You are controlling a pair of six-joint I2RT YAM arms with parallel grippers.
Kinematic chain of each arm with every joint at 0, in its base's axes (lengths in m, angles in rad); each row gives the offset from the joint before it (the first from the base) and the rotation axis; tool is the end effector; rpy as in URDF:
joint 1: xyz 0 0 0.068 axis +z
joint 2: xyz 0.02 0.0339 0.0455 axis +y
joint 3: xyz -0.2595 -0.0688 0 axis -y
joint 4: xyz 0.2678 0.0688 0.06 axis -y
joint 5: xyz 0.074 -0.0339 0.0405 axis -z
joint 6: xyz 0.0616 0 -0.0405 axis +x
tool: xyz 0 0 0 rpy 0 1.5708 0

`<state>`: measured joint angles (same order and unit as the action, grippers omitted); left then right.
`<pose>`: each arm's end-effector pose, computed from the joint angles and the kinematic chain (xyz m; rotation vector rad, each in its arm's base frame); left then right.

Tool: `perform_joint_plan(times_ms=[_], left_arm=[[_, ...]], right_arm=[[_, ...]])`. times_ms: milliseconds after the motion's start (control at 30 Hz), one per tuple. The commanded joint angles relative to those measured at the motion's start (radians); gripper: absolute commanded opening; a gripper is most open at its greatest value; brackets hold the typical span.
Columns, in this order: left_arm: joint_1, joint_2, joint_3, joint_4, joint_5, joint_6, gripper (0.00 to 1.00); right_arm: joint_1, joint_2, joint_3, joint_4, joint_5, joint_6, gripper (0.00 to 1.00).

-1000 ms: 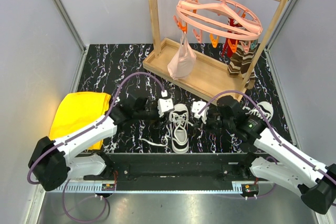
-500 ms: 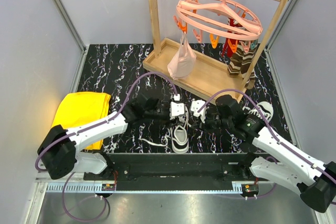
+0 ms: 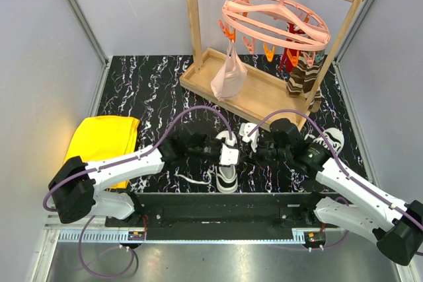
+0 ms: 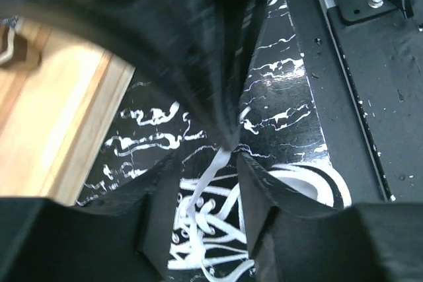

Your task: Tie the shoes

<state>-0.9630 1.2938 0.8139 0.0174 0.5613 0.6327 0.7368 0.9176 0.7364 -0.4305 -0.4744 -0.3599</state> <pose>0.1599 -0.2873 0.2364 1.6902 1.1475 -0.7765 0.1603 0.1834 0.2564 -1.3703 1.7176 0.7301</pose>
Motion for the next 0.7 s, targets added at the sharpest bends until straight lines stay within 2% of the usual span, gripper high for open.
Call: perform_joint_plan(times_ms=[0, 67, 167, 367, 567, 667], left_arm=[[-0.039, 0.004, -0.005, 0.047, -0.044, 0.102, 0.35], [-0.046, 0.009, -0.002, 0.039, -0.061, 0.107, 0.26], [-0.049, 0.015, -0.002, 0.035, -0.092, 0.098, 0.19], [-0.051, 0.019, 0.001, 0.026, -0.121, 0.087, 0.16], [-0.059, 0.021, 0.001, -0.005, -0.149, 0.12, 0.21], [-0.062, 0.024, 0.005, -0.011, -0.164, 0.128, 0.15]], right_arm=[[-0.005, 0.006, 0.034, 0.044, -0.01, 0.048, 0.0], [-0.005, 0.007, 0.037, 0.044, -0.006, 0.065, 0.0], [-0.005, 0.009, 0.043, 0.045, -0.003, 0.084, 0.0], [-0.005, 0.015, 0.052, 0.05, -0.006, 0.104, 0.0], [-0.005, 0.029, 0.063, 0.053, -0.013, 0.105, 0.0], [-0.005, 0.026, 0.063, 0.053, -0.017, 0.099, 0.0]])
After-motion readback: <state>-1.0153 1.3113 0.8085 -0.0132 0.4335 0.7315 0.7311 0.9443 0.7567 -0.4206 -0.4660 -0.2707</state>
